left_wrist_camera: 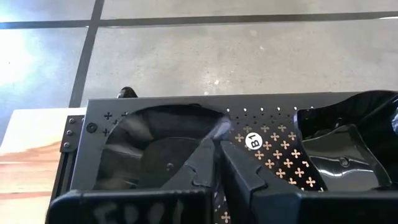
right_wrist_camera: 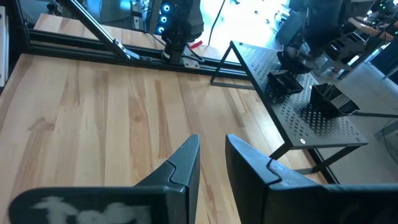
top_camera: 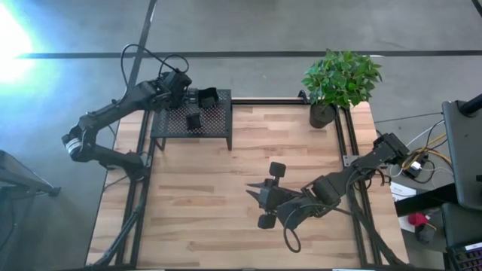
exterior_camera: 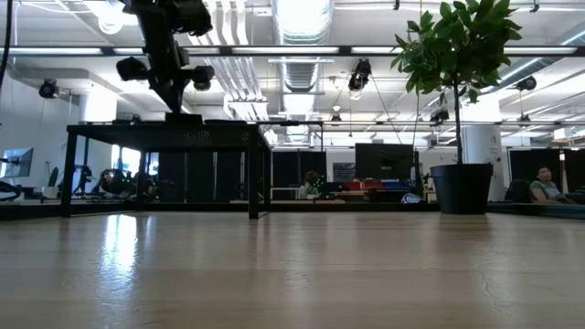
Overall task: Pick & Place Mini shaped plates
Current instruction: Stack the leaf shaped plate on top of the stacked leaf shaped plate on the shelf
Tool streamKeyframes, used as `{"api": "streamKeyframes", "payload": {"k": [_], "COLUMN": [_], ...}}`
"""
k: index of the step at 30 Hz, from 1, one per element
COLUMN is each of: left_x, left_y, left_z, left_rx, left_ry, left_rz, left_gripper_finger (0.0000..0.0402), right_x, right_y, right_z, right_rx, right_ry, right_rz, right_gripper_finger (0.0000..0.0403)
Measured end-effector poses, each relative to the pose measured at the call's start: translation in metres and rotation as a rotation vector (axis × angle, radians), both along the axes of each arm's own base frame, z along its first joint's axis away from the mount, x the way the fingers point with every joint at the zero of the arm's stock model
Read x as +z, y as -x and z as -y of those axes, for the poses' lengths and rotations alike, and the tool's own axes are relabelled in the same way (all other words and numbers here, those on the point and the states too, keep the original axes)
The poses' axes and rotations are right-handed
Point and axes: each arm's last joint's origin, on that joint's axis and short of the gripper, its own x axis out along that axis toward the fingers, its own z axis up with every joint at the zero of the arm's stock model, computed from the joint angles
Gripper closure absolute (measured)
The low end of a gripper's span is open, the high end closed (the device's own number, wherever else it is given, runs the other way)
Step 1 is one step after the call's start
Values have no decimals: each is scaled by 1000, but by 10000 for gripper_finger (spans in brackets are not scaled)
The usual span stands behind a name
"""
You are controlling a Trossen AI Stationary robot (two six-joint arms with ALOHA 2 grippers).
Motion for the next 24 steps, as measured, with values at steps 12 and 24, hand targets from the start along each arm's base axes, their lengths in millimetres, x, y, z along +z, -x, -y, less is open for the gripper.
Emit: {"api": "streamKeyframes", "payload": {"k": [12, 24], "left_x": [4, -7], "left_y": [3, 19], "left_z": [-1, -9], "left_rx": [-40, 69], "left_ry": [-71, -37], "left_rz": [-161, -351], "left_gripper_finger": [342, 342], "right_x": [0, 0], "right_y": [0, 0], "right_z": [0, 0], "right_rx": [-1, -4], "right_ry": [-3, -9], "right_rz": [1, 3], "right_gripper_finger": [330, 330]}}
